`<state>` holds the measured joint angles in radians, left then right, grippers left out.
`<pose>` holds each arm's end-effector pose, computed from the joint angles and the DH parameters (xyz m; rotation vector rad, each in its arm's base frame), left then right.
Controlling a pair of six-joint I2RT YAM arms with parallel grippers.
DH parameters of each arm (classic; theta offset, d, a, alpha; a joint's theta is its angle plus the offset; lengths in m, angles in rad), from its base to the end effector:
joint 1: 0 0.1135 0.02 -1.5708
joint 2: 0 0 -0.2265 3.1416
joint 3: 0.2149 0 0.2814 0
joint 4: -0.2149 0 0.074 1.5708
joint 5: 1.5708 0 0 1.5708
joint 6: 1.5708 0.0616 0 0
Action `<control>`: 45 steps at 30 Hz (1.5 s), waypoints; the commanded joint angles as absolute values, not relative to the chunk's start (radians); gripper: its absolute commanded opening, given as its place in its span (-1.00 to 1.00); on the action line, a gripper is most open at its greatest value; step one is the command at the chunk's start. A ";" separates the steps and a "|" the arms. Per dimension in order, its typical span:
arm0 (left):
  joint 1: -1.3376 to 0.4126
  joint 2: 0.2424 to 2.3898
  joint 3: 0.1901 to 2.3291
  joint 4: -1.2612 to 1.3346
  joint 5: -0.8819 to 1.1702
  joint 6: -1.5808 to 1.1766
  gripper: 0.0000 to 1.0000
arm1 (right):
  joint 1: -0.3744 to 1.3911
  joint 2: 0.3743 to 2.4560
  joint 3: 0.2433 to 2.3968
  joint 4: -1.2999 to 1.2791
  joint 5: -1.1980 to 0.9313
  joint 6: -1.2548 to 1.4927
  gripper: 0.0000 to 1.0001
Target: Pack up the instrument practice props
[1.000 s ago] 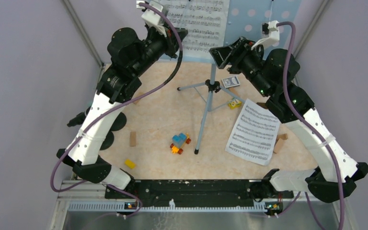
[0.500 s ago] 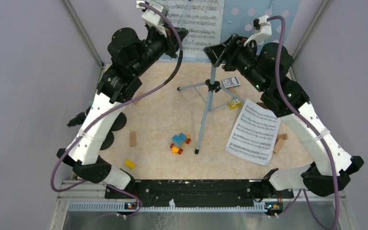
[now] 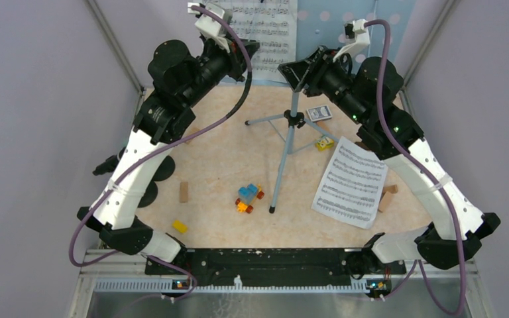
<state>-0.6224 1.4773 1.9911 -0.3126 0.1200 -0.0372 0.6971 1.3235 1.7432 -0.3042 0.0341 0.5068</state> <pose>0.2729 -0.2049 0.5534 0.5010 1.3071 -0.6330 0.2512 0.2076 0.5156 -0.1160 1.5239 0.9499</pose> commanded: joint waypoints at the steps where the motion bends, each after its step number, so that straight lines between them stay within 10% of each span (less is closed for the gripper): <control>1: -0.625 1.449 1.976 -0.297 0.147 -0.064 -1.00 | 0.693 1.318 1.776 -0.306 0.143 0.488 0.01; 20: -0.625 1.459 1.969 -0.290 0.170 -0.075 -1.00 | 0.693 1.481 2.018 -0.584 0.072 0.491 0.13; 45: -0.625 1.456 1.944 -0.281 0.183 -0.084 -1.00 | 0.693 1.435 1.912 -0.349 -0.022 0.476 0.03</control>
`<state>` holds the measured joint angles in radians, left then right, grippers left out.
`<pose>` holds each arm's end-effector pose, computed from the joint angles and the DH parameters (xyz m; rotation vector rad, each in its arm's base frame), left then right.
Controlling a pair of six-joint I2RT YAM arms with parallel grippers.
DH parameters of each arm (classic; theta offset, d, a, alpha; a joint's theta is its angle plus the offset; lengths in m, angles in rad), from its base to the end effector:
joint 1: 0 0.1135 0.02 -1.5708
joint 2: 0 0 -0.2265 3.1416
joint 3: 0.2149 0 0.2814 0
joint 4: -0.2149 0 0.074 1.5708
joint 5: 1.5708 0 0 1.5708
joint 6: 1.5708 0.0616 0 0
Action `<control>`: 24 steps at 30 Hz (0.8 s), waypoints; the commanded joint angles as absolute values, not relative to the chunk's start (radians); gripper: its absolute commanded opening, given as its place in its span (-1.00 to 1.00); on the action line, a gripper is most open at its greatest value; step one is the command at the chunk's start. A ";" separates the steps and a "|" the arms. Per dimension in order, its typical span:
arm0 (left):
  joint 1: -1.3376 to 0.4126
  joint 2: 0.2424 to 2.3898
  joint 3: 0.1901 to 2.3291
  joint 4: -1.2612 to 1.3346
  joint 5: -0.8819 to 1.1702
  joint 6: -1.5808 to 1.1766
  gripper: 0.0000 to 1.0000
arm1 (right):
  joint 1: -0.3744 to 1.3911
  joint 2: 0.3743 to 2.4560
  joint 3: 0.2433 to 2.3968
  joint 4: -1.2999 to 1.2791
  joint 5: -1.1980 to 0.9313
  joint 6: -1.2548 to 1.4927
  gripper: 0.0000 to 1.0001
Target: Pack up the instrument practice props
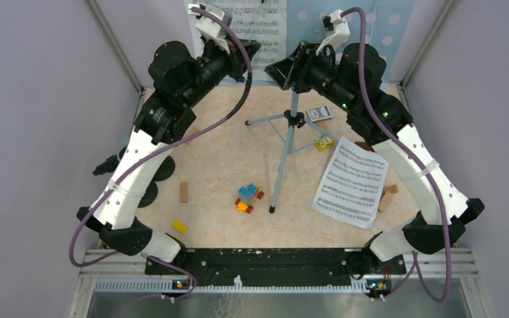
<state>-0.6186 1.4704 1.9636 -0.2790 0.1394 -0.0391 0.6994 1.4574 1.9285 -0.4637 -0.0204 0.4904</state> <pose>0.2744 -0.2059 0.5506 0.5100 1.2912 -0.6457 0.2653 0.2248 0.5178 -0.1883 1.6333 0.9421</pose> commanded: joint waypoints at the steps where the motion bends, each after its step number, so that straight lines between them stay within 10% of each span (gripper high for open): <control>1: -0.626 1.455 1.944 -0.282 0.183 -0.082 -1.00 | 0.693 1.434 1.906 -0.328 -0.020 0.474 0.03; 8: -0.625 1.454 1.941 -0.284 0.185 -0.083 -1.00 | 0.693 1.412 1.854 -0.232 -0.020 0.457 -0.24; 14: -0.626 1.450 1.933 -0.284 0.180 -0.083 -1.00 | 0.693 1.410 1.831 -0.228 -0.011 0.442 -1.00; 24: -0.625 1.428 1.931 -0.263 0.175 -0.082 -1.00 | 0.693 1.318 1.750 -0.216 0.082 0.386 -1.00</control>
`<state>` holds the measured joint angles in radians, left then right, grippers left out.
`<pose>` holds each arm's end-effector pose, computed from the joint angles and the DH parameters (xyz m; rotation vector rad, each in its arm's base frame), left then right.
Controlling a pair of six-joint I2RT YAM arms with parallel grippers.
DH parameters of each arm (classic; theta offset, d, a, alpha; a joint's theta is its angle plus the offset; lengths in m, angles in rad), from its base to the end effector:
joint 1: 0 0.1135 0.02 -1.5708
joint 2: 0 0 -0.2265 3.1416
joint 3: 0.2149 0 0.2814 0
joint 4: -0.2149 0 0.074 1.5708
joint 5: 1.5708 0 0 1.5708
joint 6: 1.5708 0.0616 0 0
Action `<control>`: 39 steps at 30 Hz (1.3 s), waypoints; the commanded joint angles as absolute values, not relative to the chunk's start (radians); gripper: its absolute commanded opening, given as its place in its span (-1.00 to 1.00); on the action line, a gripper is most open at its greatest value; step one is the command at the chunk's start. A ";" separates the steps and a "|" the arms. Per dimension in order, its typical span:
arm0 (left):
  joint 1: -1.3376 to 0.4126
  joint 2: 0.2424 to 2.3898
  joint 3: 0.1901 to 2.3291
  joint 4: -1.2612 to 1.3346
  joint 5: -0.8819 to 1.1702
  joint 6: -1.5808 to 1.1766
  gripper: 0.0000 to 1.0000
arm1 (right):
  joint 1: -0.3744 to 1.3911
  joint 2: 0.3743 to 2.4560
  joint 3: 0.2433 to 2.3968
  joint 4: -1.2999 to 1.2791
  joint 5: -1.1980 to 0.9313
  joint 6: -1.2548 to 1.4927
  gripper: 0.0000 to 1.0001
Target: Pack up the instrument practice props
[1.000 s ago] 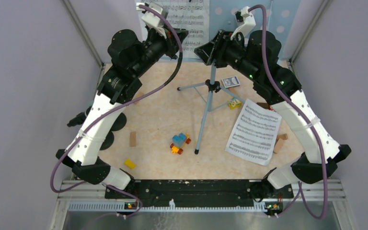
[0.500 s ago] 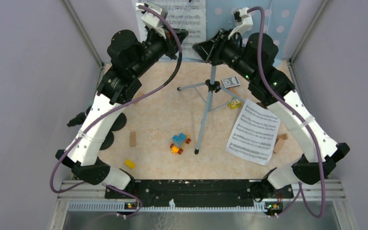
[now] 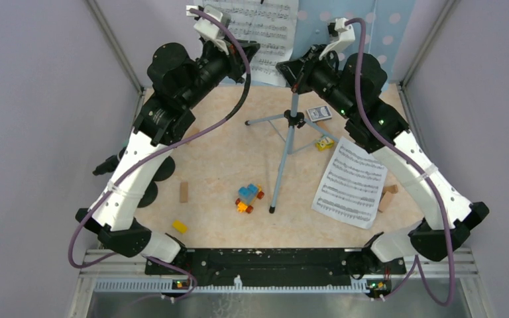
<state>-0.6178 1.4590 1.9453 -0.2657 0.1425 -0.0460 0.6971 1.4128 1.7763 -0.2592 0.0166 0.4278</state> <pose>0.2733 -0.2049 0.5497 0.5062 1.2866 -0.6534 0.2727 0.2270 0.5051 -0.1916 1.5198 0.8960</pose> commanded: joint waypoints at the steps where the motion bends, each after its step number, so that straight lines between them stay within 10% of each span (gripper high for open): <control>1: -0.625 1.426 1.931 -0.262 0.174 -0.081 -1.00 | 0.693 1.295 1.739 -0.218 0.091 0.379 -1.00; 14: -0.625 1.421 1.875 -0.244 0.166 -0.094 -1.00 | 0.693 1.180 1.646 -0.200 0.088 0.329 -1.00; 24: -0.625 1.430 1.860 -0.247 0.171 -0.094 -1.00 | 0.693 1.249 1.716 -0.167 0.020 0.277 -0.42; 39: -0.625 1.431 1.854 -0.251 0.177 -0.098 -1.00 | 0.693 1.403 2.003 -0.233 0.004 0.218 -0.37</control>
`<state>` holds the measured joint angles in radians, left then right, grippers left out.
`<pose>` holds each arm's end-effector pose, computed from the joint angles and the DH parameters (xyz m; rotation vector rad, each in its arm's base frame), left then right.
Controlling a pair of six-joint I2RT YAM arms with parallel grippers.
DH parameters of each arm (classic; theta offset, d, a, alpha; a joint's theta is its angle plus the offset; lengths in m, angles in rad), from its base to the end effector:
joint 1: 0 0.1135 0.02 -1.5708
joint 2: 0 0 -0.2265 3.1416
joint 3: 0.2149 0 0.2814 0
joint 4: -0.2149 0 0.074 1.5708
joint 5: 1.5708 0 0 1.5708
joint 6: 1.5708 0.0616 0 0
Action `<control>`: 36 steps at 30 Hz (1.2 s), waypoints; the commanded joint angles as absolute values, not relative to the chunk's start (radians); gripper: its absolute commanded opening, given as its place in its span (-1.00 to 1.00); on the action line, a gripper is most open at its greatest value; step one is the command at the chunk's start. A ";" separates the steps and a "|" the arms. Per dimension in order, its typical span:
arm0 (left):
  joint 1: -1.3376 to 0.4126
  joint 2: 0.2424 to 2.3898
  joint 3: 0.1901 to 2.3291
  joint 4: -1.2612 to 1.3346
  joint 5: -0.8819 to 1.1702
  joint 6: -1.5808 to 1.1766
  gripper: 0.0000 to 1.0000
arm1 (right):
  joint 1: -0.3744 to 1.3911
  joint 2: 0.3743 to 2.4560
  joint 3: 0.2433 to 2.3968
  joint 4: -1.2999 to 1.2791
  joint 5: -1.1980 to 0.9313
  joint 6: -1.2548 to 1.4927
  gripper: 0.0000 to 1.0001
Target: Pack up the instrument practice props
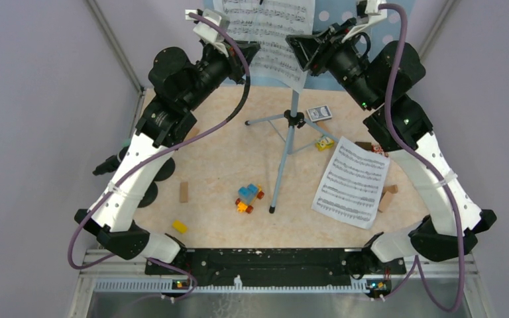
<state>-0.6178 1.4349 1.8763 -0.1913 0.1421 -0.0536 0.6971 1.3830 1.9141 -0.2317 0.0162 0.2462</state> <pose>0.2746 -0.2058 0.5430 0.4937 1.2599 -0.6621 0.2413 0.2008 0.5670 -0.2794 1.2829 0.7990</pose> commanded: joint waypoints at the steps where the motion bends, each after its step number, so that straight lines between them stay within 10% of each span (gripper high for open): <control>1: -0.625 1.430 1.855 -0.251 0.177 -0.097 -1.00 | 0.692 1.410 2.017 -0.239 0.005 0.216 -0.37; 8: -0.625 1.431 1.854 -0.254 0.174 -0.097 -1.00 | 0.693 1.438 2.060 -0.259 -0.017 0.200 -1.00; 36: -0.626 1.376 1.802 -0.212 0.149 -0.108 -1.00 | 0.693 0.795 1.554 -0.554 0.259 0.362 -1.00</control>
<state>-0.6178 1.4029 1.8343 -0.1680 0.1390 -0.0757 0.6971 0.9054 1.7172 -0.4431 0.1898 0.2436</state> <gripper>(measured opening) 0.041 0.003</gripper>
